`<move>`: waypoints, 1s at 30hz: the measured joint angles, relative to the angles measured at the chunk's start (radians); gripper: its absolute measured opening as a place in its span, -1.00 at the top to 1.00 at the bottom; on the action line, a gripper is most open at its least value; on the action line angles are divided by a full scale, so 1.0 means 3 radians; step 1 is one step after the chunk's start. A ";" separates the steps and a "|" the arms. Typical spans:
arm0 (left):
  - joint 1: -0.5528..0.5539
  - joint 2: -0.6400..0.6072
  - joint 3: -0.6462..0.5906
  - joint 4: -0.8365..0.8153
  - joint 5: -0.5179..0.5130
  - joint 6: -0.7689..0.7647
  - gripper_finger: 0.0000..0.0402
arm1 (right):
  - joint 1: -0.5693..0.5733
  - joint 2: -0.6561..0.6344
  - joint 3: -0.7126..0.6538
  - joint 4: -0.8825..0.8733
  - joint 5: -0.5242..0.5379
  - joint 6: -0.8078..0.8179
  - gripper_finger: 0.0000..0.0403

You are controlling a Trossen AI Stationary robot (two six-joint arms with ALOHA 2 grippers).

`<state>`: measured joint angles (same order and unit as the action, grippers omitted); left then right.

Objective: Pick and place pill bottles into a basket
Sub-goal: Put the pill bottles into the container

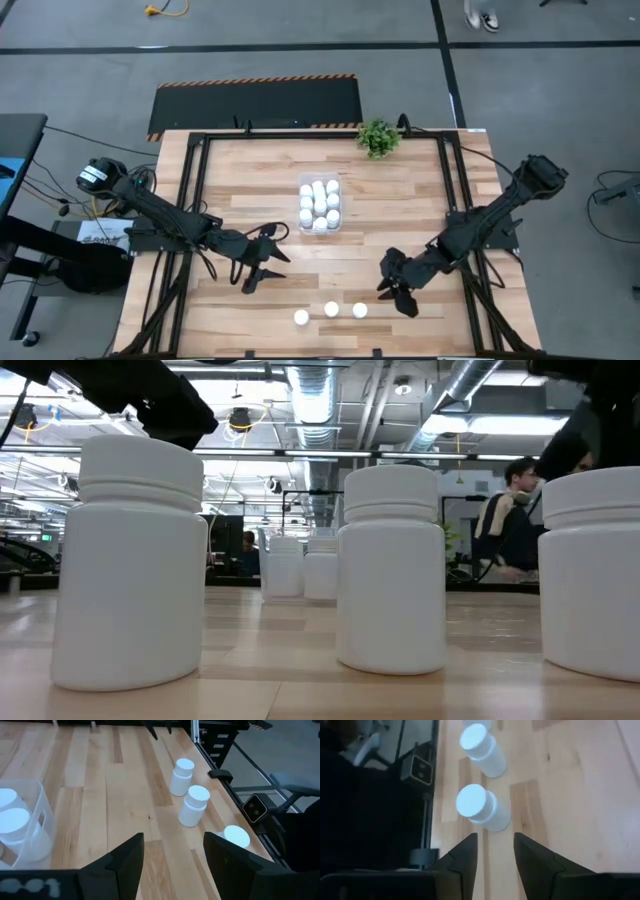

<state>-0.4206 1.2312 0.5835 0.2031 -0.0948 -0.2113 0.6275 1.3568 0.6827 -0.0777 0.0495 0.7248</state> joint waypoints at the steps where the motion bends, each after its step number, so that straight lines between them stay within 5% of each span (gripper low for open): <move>1: 0.0000 0.0000 0.0000 0.0000 -0.0004 -0.0010 0.03 | -0.0020 0.0015 0.0000 0.0000 -0.0010 0.0091 0.40; 13: 0.0000 -0.0001 0.0000 -0.0005 -0.0076 -0.0052 0.03 | -0.0011 0.0019 0.0000 -0.0140 0.0303 0.0182 0.16; 20: 0.0001 -0.0001 0.0000 -0.0005 -0.0079 -0.0061 0.03 | 0.0372 0.0019 0.0000 -0.0145 0.1072 0.0075 -0.07; 30: 0.0001 -0.0001 0.0000 -0.0006 -0.0170 -0.0111 0.03 | 0.0819 0.0019 0.0000 -0.0143 0.2048 0.0000 -0.05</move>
<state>-0.4202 1.2308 0.5835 0.2014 -0.1459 -0.2445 0.8733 1.3624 0.6827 -0.1207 0.6638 0.7250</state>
